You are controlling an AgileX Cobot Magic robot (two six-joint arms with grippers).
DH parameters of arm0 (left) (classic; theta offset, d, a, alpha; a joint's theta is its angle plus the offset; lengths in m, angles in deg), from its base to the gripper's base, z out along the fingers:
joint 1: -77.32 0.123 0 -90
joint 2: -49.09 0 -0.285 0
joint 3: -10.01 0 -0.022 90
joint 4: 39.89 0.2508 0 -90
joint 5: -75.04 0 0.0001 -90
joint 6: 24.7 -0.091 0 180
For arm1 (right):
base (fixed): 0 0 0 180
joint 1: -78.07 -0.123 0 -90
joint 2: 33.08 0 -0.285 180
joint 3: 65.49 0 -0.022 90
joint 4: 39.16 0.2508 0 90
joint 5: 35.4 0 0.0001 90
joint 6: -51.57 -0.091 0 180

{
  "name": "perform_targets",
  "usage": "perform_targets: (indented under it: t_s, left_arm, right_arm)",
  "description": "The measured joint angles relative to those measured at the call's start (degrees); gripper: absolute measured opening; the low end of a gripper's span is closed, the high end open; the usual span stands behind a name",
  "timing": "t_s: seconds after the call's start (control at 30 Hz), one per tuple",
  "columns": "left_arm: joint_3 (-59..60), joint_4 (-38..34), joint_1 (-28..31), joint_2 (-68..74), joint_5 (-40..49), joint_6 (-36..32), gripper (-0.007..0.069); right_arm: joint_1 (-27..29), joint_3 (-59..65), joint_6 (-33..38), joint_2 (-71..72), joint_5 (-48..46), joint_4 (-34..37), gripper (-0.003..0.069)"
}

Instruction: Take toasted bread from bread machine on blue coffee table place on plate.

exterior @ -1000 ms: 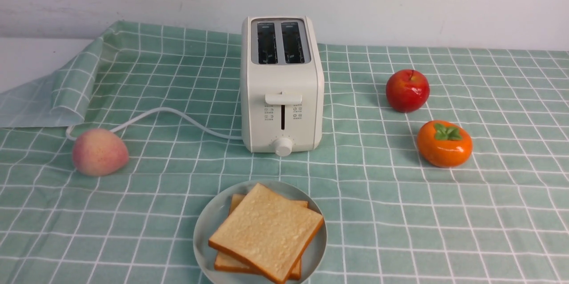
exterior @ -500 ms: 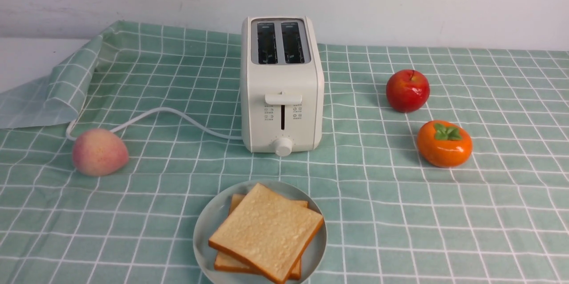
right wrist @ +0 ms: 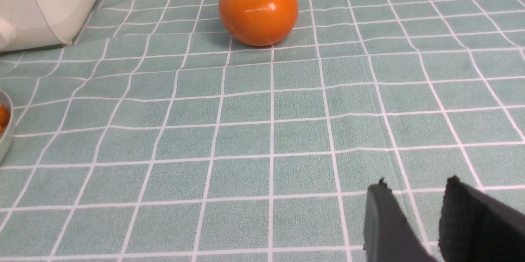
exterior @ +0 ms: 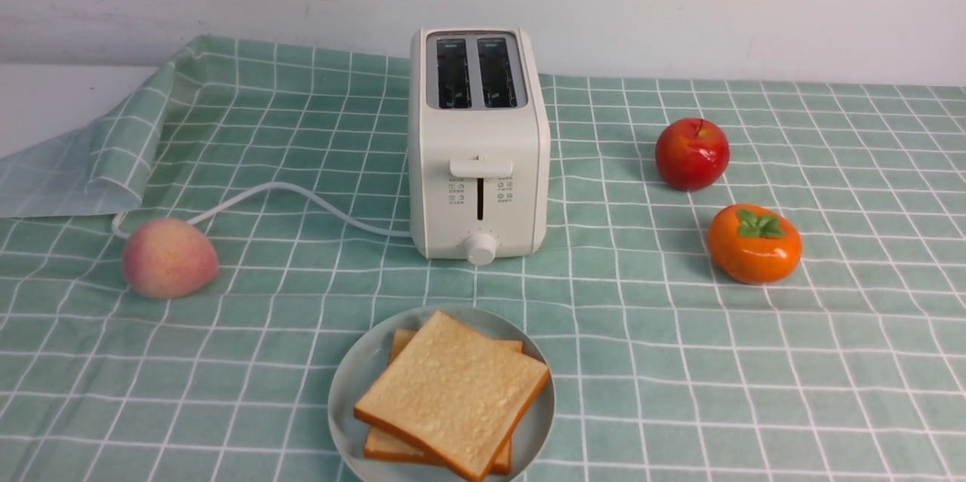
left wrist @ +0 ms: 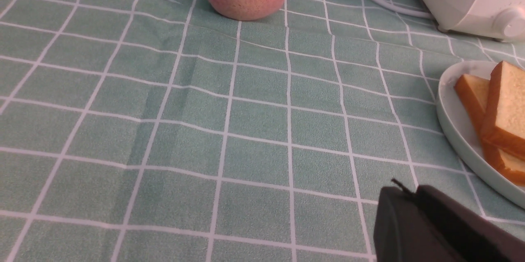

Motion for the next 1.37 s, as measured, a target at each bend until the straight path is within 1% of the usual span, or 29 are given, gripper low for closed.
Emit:
perform_targets:
  t_s: [0.57, 1.37]
  left_arm:
    - [0.0, 0.0, 0.0, 0.0, 0.0, 0.0, 0.0050]
    - [0.0, 0.0, 0.0, 0.0, 0.0, 0.0, 0.0057]
  right_arm:
    - [0.0, 0.0, 0.0, 0.0, 0.0, 0.0, 0.0233]
    - [0.0, 0.0, 0.0, 0.0, 0.0, 0.0, 0.0239]
